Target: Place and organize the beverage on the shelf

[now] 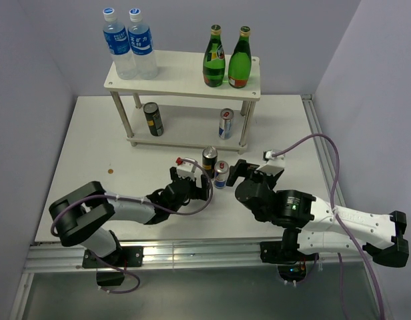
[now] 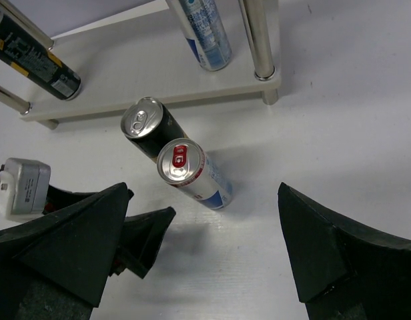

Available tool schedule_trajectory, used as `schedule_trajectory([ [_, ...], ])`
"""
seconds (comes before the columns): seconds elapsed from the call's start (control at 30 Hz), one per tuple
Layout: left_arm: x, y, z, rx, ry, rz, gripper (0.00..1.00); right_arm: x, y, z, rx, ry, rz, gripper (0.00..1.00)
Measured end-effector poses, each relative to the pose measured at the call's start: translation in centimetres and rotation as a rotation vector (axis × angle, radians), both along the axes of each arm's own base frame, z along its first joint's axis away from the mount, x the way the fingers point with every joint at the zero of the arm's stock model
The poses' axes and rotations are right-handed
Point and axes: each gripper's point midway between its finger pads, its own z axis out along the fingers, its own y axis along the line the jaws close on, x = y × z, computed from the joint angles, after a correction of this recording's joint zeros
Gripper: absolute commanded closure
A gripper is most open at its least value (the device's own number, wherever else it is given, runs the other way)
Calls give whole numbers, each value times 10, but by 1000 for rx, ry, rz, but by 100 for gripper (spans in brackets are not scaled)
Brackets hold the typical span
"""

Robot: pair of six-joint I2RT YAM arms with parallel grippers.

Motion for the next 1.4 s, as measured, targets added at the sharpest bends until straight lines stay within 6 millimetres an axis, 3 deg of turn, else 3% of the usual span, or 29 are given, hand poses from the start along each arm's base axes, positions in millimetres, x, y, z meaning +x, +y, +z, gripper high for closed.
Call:
schedule_trajectory([
  [0.2, 29, -9, -3, -15, -27, 40, 1, -1, -2, -11, -26, 9, 0, 0],
  [0.43, 63, -23, 9, -43, -68, 63, 1, -1, -4, -25, -50, 22, -3, 0],
  [0.73, 86, -47, 13, -53, -93, 49, 2, -1, -5, -31, -56, 26, -6, 0],
  [0.8, 90, -50, 13, -49, -97, 47, 12, -1, -7, -34, -64, 29, -8, 0],
  [0.87, 93, -54, 12, -51, -101, 48, 43, 0, -7, -36, -64, 29, -11, 0],
  [0.93, 98, -55, 13, -46, -110, 53, 63, 0, -7, -38, -65, 29, -11, 0],
  [1.0, 101, -55, 12, -46, -111, 59, 76, 0, -7, -40, -66, 30, -12, 0],
  [1.03, 102, -55, 12, -45, -112, 62, 88, 0, -8, -42, -69, 32, -12, 0],
  [1.1, 103, -54, 12, -42, -111, 68, 98, 0, -9, -44, -73, 34, -12, 0],
  [1.23, 102, -45, 13, -11, -106, 91, 100, 0, -11, -46, -72, 34, -14, 0],
  [1.4, 96, -15, 24, 79, -84, 118, 100, -1, -11, -50, -62, 33, -10, 0],
])
